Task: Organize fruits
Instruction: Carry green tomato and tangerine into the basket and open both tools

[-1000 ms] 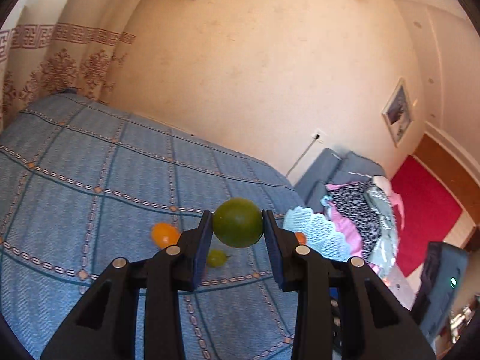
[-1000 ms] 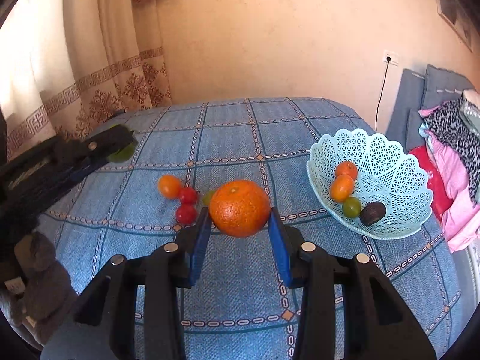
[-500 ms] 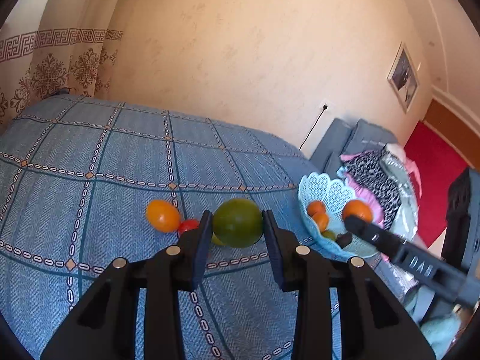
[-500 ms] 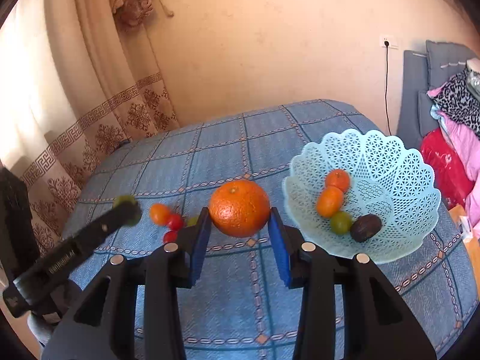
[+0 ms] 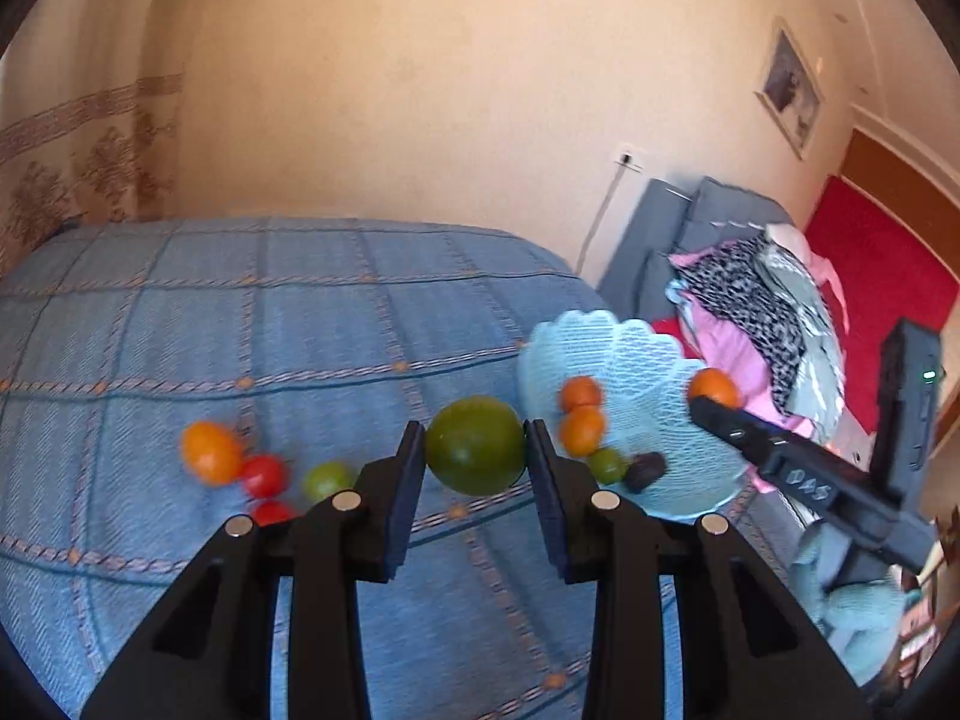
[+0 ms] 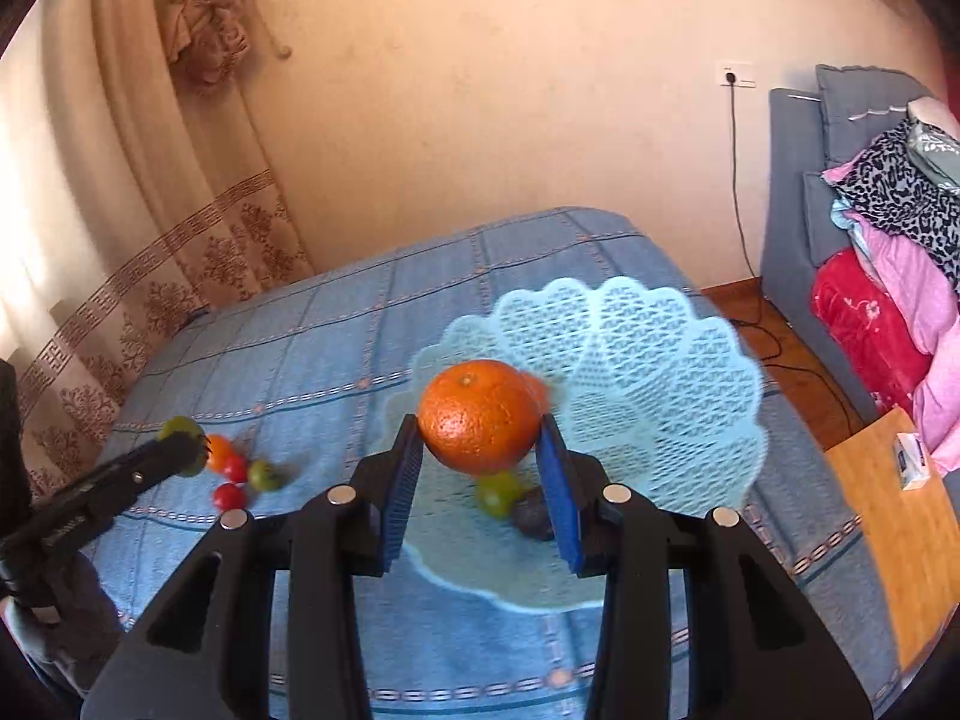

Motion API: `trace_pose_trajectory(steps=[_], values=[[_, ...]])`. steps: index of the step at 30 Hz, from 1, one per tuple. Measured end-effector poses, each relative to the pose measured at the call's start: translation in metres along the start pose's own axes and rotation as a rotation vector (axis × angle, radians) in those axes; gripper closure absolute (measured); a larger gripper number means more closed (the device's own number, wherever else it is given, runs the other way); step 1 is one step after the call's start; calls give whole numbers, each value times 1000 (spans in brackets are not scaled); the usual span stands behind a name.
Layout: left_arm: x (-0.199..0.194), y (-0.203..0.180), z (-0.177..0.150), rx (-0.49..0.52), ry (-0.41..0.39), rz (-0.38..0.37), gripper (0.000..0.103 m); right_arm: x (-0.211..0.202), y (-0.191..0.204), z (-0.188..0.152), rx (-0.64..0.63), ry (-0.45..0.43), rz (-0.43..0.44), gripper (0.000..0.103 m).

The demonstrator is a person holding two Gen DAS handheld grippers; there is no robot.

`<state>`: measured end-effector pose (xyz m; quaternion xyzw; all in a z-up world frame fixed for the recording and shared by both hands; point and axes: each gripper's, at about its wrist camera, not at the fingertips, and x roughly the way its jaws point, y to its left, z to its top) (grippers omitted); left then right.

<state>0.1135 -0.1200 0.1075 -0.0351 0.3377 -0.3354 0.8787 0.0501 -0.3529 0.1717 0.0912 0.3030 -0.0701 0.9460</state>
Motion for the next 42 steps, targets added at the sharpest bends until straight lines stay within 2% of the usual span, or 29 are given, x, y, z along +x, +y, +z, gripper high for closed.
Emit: trace_pose_trajectory(steps=[3, 12, 19, 23, 25, 26, 29, 32, 36, 42], values=[[13, -21, 5, 30, 16, -38, 68, 8, -15, 0, 24, 11, -13, 63], [60, -56, 2, 83, 92, -81, 68, 30, -40, -6, 69, 48, -67, 63], [82, -66, -6, 115, 136, -87, 68, 37, -46, -5, 74, 38, -94, 63], [87, -70, -7, 115, 129, -79, 66, 39, -47, -5, 82, 37, -93, 63], [88, -70, -7, 113, 121, -81, 55, 37, -49, -5, 95, 28, -89, 62], [87, -70, -7, 111, 111, -75, 45, 37, -50, -5, 101, 26, -89, 62], [84, -68, -5, 112, 96, -55, 43, 34, -55, -5, 120, 18, -90, 60], [81, -64, -1, 101, 79, -36, 36, 26, -58, -4, 137, -11, -91, 50], [71, -56, 4, 94, 46, 0, 22, 17, -57, -2, 142, -33, -91, 50], [58, -39, 12, 61, 15, 51, 18, 12, -49, -1, 136, -38, -79, 49]])
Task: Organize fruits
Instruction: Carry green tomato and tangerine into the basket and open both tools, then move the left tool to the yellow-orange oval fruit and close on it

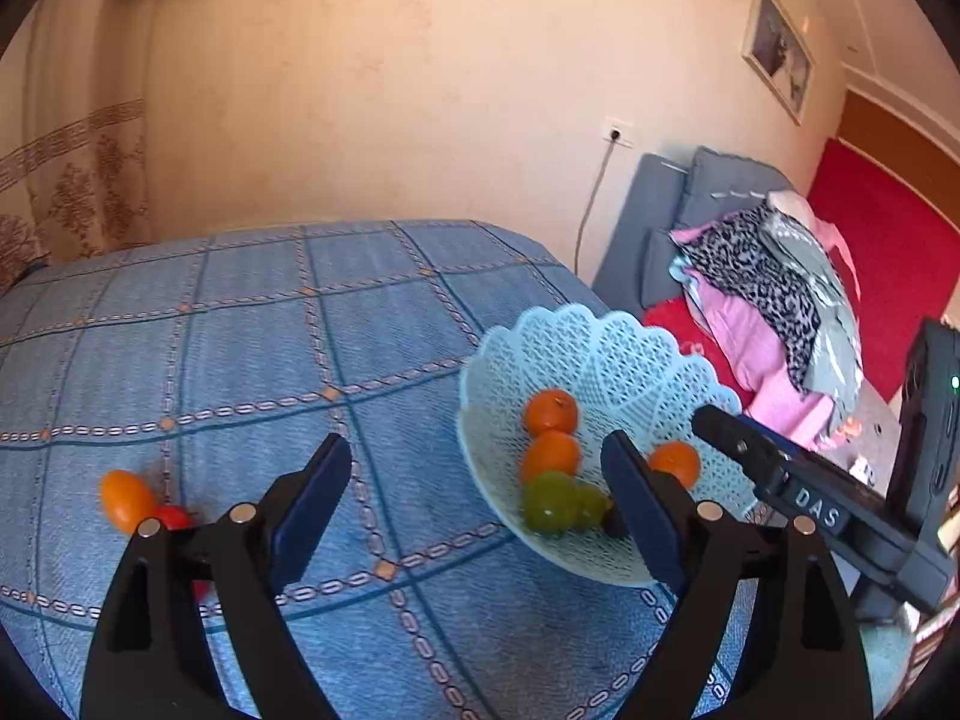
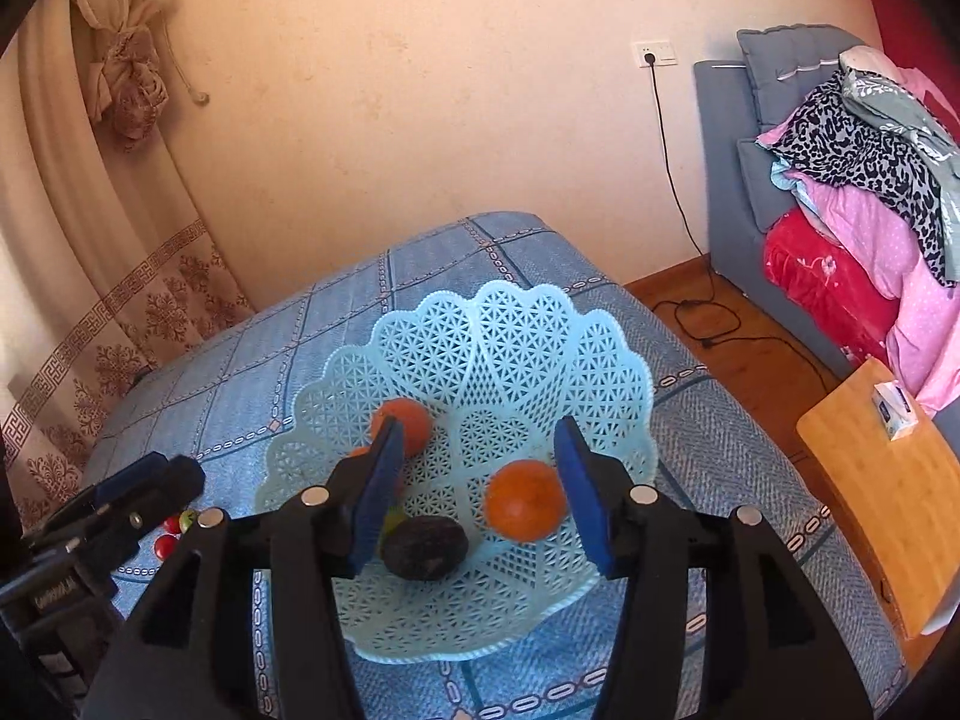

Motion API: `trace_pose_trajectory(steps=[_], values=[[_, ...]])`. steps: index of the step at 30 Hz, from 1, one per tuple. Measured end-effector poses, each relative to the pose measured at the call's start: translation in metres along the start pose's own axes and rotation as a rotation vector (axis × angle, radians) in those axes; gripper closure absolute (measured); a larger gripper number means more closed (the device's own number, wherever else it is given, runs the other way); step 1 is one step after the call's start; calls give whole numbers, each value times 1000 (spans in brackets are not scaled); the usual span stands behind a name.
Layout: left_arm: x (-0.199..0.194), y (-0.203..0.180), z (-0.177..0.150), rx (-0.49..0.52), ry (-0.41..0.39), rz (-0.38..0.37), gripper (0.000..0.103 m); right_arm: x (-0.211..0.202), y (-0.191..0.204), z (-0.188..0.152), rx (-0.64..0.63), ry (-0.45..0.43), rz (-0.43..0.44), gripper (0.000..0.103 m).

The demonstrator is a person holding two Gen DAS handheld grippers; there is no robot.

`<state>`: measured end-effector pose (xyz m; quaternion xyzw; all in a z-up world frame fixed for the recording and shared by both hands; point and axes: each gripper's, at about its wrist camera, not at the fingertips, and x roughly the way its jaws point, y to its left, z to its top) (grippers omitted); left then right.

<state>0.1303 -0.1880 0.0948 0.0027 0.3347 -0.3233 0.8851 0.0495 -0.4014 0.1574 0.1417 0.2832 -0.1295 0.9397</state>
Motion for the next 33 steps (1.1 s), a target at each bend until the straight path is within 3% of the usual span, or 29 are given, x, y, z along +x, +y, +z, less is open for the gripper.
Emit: trace_pose_trajectory(steps=[18, 26, 33], values=[[-43, 77, 14, -112, -36, 192, 15, 2, 56, -7, -93, 36, 87, 48], [-52, 131, 13, -211, 1, 286, 14, 4, 90, -15, -161, 68, 139, 48], [-50, 172, 2, -294, 33, 321, 14, 10, 121, -27, -221, 107, 175, 48]])
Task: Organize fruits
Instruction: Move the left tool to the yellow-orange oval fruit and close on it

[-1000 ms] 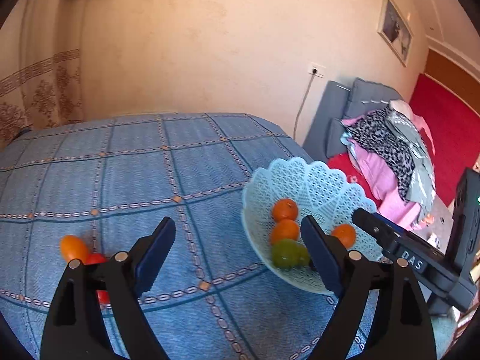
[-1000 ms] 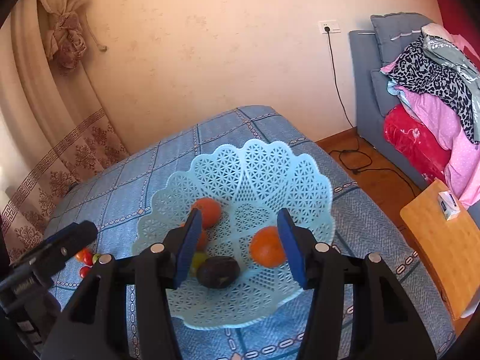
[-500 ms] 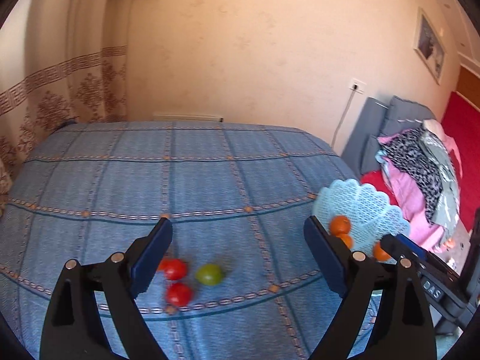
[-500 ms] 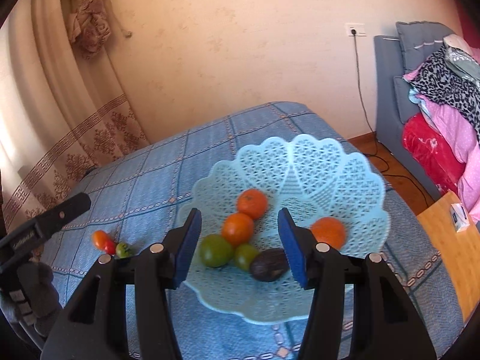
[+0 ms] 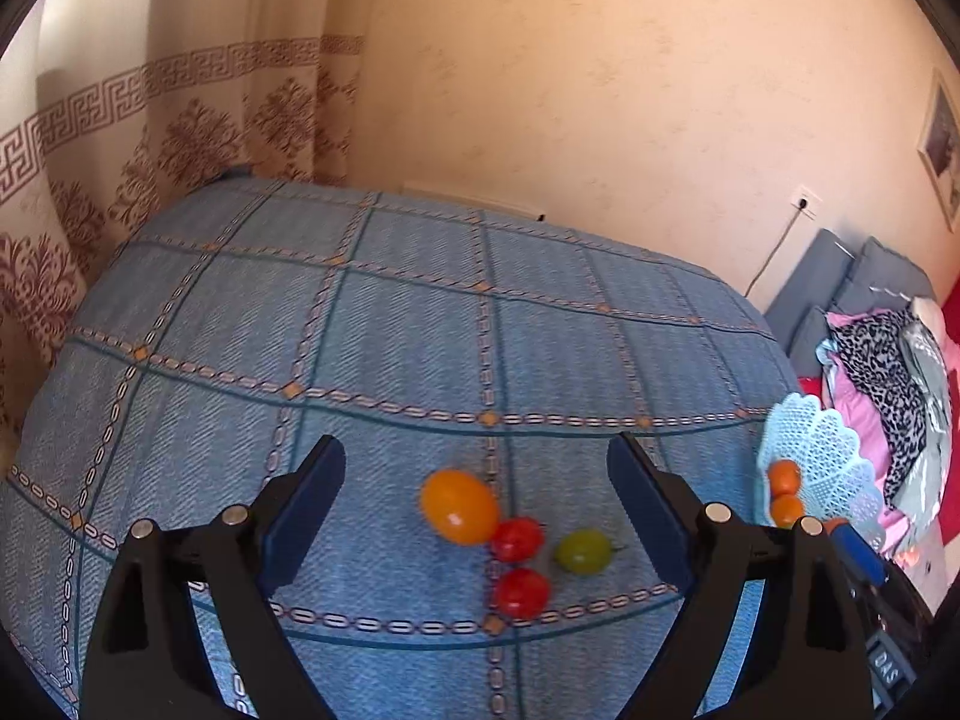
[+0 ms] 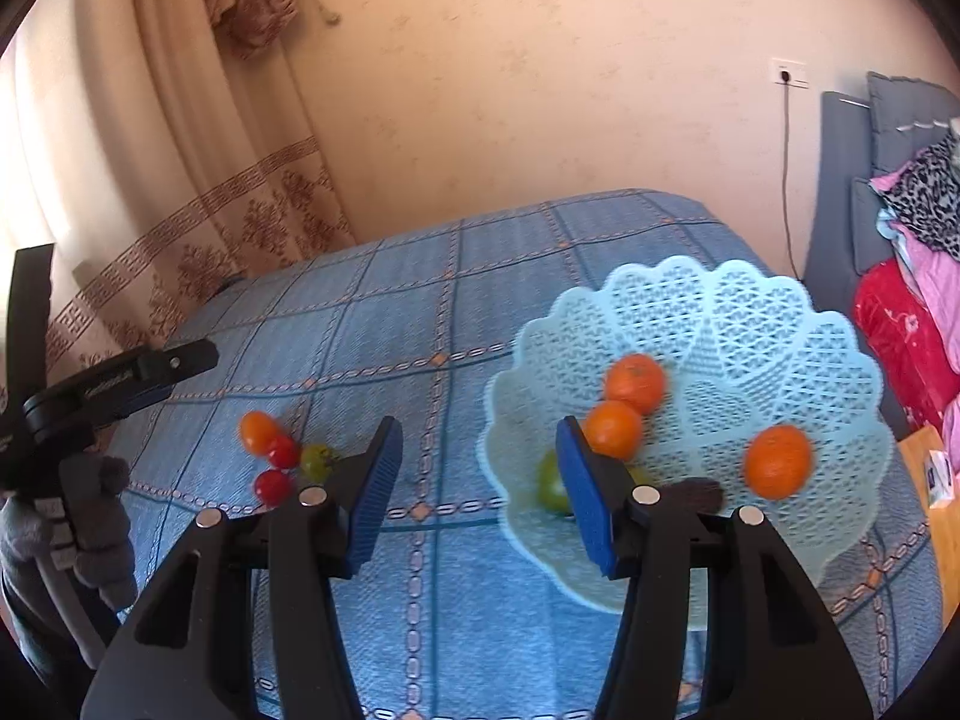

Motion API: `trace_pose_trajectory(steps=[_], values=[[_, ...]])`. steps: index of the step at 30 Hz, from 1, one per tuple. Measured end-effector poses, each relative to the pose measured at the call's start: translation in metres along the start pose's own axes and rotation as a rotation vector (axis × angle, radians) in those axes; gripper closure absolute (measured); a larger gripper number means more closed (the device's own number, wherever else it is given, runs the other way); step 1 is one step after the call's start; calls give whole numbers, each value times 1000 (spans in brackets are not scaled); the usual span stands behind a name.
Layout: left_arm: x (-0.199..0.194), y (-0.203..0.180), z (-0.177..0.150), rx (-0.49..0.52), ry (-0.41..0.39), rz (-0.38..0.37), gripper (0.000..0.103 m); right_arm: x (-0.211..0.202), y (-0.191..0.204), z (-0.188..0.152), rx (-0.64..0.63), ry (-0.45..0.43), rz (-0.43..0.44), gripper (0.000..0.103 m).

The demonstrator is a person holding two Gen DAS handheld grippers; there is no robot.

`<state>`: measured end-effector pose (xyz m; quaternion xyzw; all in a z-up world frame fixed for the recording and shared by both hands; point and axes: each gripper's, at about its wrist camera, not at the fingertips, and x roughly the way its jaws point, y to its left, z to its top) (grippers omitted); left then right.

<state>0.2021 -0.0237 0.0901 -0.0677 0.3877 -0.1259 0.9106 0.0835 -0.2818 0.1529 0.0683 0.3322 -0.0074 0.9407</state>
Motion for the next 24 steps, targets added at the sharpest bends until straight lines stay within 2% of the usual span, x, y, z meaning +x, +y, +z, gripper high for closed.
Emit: trace_pose_trajectory(steps=[10, 13, 24], values=[[39, 12, -15, -4, 86, 23, 17, 26, 36, -11, -94, 66, 37, 48], [51, 12, -20, 1, 112, 28, 25, 34, 43, -15, -112, 86, 44, 48], [71, 6, -30, 34, 136, 30, 39, 56, 61, -27, -185, 142, 64, 48]])
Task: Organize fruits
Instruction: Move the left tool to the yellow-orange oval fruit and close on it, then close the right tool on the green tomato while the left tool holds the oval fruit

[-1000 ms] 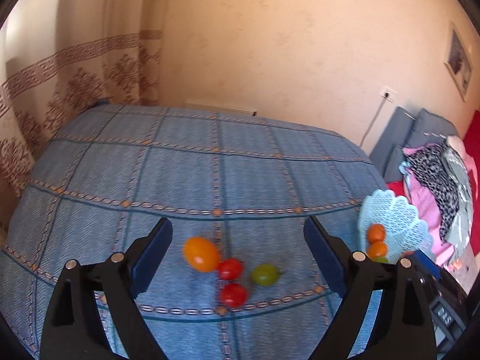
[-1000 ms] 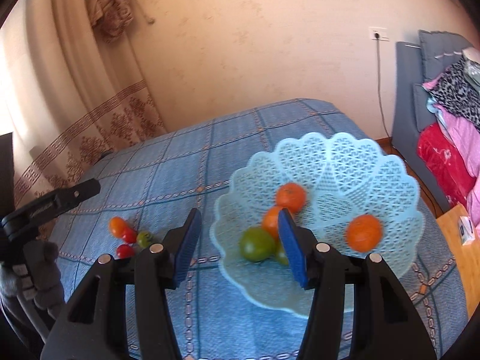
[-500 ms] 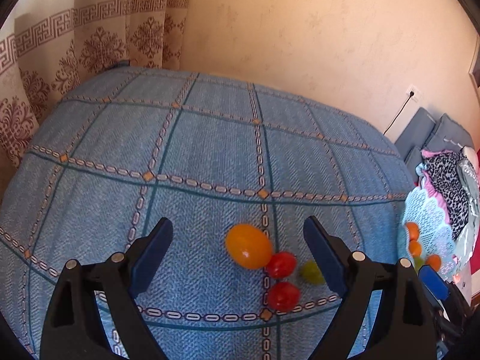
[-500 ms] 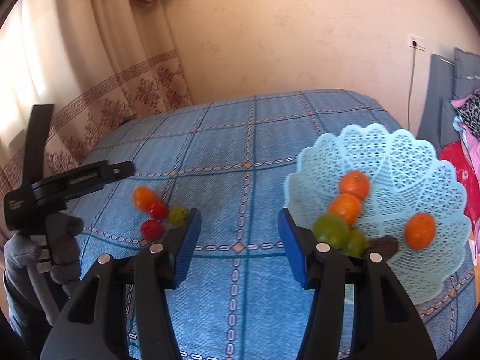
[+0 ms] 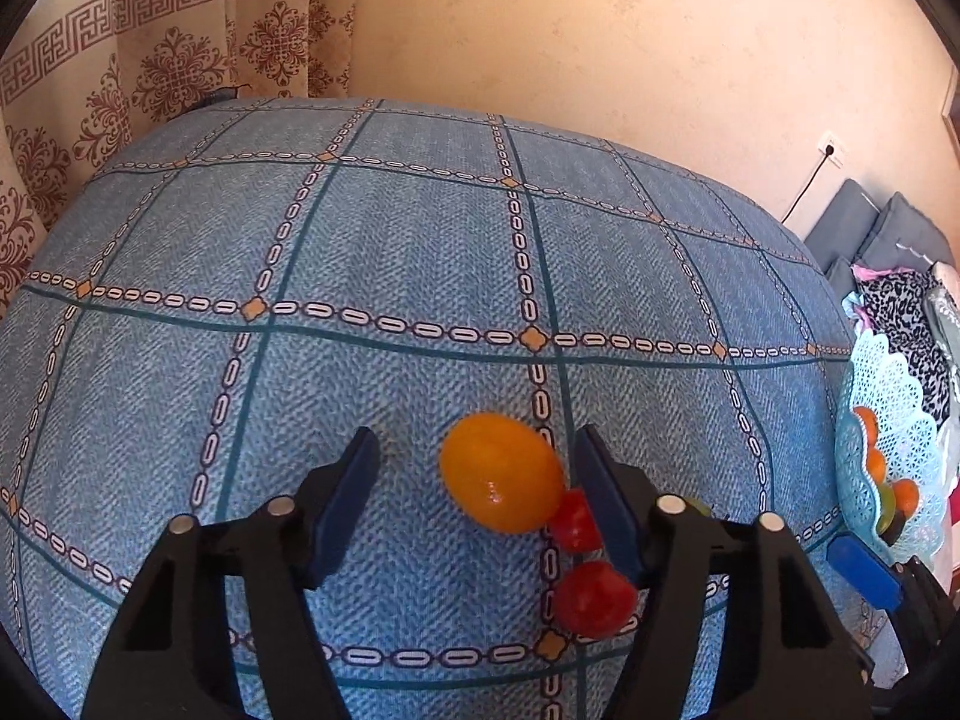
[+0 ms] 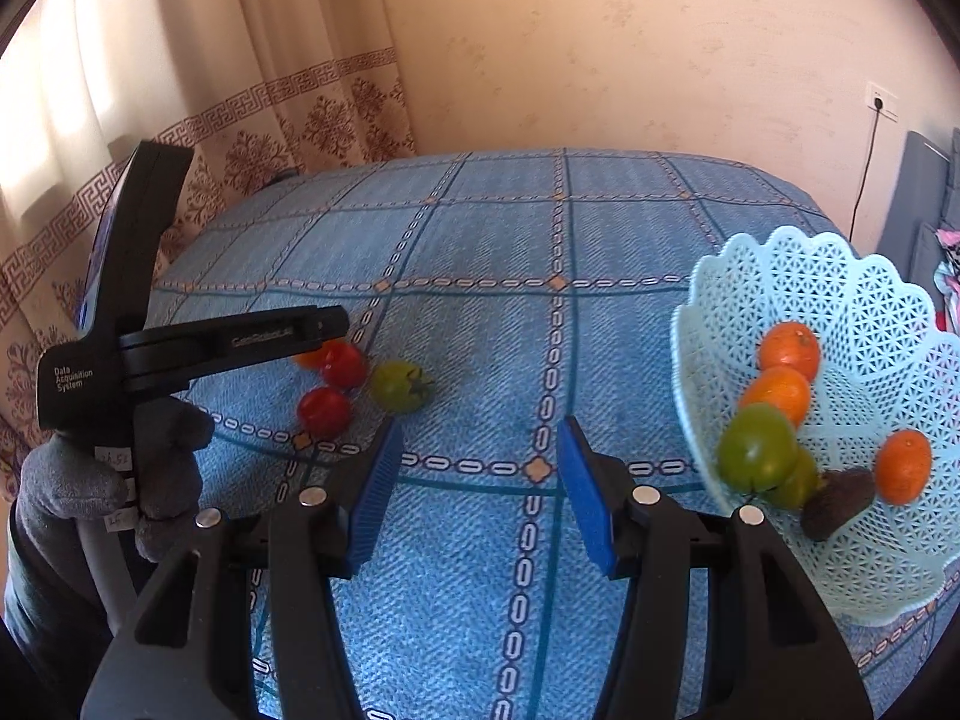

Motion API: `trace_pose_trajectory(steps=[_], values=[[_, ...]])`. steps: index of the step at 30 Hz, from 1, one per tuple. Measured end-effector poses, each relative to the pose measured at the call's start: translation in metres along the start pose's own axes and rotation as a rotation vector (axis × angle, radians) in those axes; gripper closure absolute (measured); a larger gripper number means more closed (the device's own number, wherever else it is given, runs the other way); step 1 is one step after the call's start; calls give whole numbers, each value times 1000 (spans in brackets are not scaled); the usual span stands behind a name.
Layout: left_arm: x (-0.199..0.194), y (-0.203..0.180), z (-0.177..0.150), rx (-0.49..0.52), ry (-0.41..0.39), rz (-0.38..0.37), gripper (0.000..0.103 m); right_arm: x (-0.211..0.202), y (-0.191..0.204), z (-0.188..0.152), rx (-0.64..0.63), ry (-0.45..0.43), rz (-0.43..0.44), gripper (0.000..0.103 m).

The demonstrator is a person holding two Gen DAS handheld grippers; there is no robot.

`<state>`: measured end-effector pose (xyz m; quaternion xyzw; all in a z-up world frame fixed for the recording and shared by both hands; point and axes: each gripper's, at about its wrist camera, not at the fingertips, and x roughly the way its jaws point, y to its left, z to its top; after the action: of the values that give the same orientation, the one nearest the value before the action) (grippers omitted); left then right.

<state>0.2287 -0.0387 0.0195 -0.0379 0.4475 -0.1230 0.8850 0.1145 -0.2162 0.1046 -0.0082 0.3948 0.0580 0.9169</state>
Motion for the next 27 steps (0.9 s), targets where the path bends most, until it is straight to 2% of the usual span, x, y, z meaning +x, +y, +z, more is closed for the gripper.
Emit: trace_pose_trajectory(steps=[4, 6, 8, 12, 19, 27], values=[[2, -3, -3, 23, -8, 0, 46, 9, 8, 0, -32, 20, 7, 48], [2, -3, -3, 24, -8, -10, 56, 13, 11, -1, -46, 29, 11, 48], [1, -4, -3, 25, -5, -30, 62, 16, 15, -1, -59, 37, 21, 48], [-3, -5, -5, 44, -14, -19, 62, 28, 19, 1, -67, 64, 46, 48], [-25, -5, -1, 50, -80, 0, 62, 48, 22, 7, -77, 93, 69, 48], [-31, 7, 3, 23, -89, -2, 62, 68, 25, 16, -81, 109, 73, 49]])
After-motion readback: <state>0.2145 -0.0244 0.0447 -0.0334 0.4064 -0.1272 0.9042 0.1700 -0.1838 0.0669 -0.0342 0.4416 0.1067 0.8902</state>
